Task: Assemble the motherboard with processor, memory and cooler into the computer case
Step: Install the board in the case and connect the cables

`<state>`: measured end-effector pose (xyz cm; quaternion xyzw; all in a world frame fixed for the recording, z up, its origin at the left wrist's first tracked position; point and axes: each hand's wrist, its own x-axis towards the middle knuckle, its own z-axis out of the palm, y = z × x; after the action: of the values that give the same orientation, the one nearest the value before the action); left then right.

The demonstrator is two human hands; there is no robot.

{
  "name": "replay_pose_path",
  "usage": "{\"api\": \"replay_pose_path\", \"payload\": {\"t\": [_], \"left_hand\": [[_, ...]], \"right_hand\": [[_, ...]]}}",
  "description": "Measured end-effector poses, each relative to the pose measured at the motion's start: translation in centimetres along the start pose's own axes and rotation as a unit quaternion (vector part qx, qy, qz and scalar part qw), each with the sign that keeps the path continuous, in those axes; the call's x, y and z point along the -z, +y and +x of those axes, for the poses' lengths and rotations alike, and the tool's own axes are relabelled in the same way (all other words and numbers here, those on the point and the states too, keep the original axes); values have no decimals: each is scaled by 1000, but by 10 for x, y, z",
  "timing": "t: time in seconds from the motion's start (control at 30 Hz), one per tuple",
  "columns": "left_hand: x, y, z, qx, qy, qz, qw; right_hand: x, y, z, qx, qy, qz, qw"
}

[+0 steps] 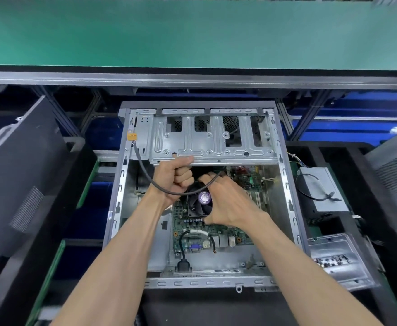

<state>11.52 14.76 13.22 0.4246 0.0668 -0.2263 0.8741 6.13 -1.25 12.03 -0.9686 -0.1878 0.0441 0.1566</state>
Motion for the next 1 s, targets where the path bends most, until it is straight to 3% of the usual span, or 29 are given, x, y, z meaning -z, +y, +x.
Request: {"api": "replay_pose_path", "payload": {"t": [0.43, 1.0], "left_hand": [[-3, 2, -7, 5, -24, 11, 1000], [-5, 3, -8, 9, 8, 17, 1000]], "right_hand": [[0, -11, -23, 26, -26, -49, 998], [0, -13, -35, 30, -61, -77, 995]]}}
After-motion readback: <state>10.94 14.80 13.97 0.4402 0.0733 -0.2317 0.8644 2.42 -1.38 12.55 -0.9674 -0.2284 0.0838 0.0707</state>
